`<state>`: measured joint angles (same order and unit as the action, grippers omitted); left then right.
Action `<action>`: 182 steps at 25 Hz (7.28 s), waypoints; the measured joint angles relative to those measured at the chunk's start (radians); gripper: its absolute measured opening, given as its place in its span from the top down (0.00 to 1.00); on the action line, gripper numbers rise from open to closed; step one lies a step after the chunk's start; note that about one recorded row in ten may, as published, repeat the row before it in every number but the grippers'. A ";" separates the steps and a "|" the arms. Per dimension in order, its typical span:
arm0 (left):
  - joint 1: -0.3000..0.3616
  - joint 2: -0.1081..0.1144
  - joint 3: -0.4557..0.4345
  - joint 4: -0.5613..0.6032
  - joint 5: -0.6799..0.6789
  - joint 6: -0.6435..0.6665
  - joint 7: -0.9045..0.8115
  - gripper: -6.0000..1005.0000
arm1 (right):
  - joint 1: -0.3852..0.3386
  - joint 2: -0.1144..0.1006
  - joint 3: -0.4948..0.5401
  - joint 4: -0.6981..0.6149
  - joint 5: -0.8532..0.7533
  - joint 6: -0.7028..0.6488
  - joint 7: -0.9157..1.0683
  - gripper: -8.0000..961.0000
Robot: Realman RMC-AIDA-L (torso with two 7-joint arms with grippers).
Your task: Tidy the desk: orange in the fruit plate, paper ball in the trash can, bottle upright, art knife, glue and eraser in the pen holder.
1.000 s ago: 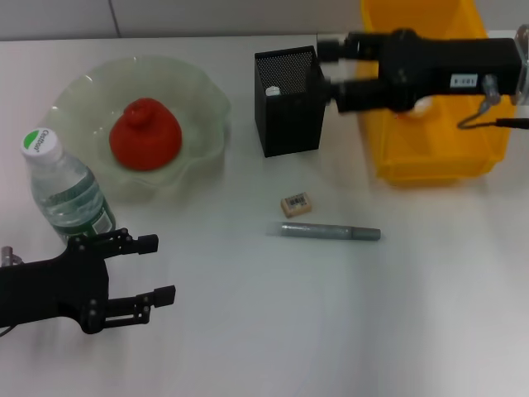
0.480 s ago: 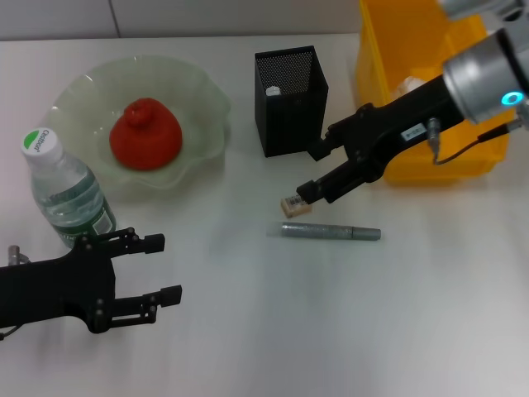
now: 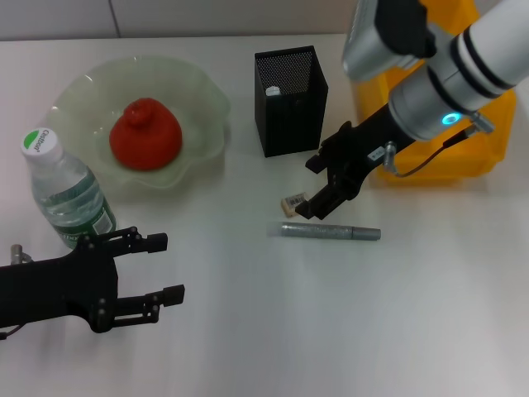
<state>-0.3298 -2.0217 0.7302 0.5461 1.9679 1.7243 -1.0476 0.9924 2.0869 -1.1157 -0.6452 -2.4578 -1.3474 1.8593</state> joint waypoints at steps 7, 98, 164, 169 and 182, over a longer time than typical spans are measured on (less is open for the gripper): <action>0.000 0.000 0.000 0.000 -0.001 0.000 0.000 0.23 | 0.012 0.003 -0.069 0.045 0.046 0.079 0.000 0.19; -0.011 0.007 -0.014 0.006 -0.003 0.025 -0.011 0.23 | -0.297 -0.008 0.137 0.103 0.864 0.008 -0.448 0.69; -0.009 0.010 -0.023 0.009 -0.003 0.041 -0.009 0.23 | -0.143 -0.010 -0.046 -0.187 0.135 -0.200 -0.067 0.31; -0.008 0.009 -0.023 0.009 -0.003 0.041 -0.009 0.23 | -0.128 -0.009 -0.156 -0.185 0.111 -0.139 -0.015 0.31; -0.012 0.008 -0.023 0.009 -0.003 0.041 -0.012 0.23 | -0.108 0.002 -0.295 -0.102 0.141 0.038 0.004 0.35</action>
<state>-0.3414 -2.0141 0.7071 0.5553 1.9650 1.7652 -1.0600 0.8845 2.0891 -1.4108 -0.7473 -2.3169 -1.3089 1.8631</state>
